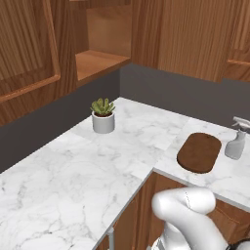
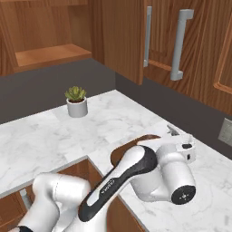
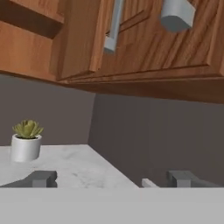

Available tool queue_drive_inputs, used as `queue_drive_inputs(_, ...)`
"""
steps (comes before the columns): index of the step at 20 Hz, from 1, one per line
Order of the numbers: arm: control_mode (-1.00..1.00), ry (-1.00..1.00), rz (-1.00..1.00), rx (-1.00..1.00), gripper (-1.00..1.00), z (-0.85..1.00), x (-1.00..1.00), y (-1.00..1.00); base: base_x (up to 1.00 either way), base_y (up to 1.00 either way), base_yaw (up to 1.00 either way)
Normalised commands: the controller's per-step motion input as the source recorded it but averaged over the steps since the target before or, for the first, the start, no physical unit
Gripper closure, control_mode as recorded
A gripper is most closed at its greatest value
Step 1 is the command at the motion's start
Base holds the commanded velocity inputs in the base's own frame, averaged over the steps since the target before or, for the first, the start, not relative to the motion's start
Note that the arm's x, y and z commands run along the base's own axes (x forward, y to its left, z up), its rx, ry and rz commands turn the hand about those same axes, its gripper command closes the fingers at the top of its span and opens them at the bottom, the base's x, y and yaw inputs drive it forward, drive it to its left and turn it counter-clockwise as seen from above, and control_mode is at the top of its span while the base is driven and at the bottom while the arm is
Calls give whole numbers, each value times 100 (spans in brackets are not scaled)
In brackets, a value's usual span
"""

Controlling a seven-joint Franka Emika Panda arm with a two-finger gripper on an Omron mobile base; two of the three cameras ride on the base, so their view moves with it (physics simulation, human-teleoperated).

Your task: Grab the spray bottle from the cabinet, then place it next to the cutting board for sanitizing. Then grab the dish brush from the countertop next to the sink and place it next to the cutting board.

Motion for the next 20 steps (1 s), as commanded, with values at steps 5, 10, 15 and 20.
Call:
queue_drive_inputs(5,-100,42,0,-7,-100,78,-34,65,0,0,0)
queue_drive_inputs(10,-100,30,-3,0,-100,22,-16,87,0,0,0)
queue_drive_inputs(15,-100,17,-15,-1,-100,-3,-23,57,0,0,0)
queue_drive_inputs(20,-100,1,-19,0,-100,-12,-25,78,0,0,0)
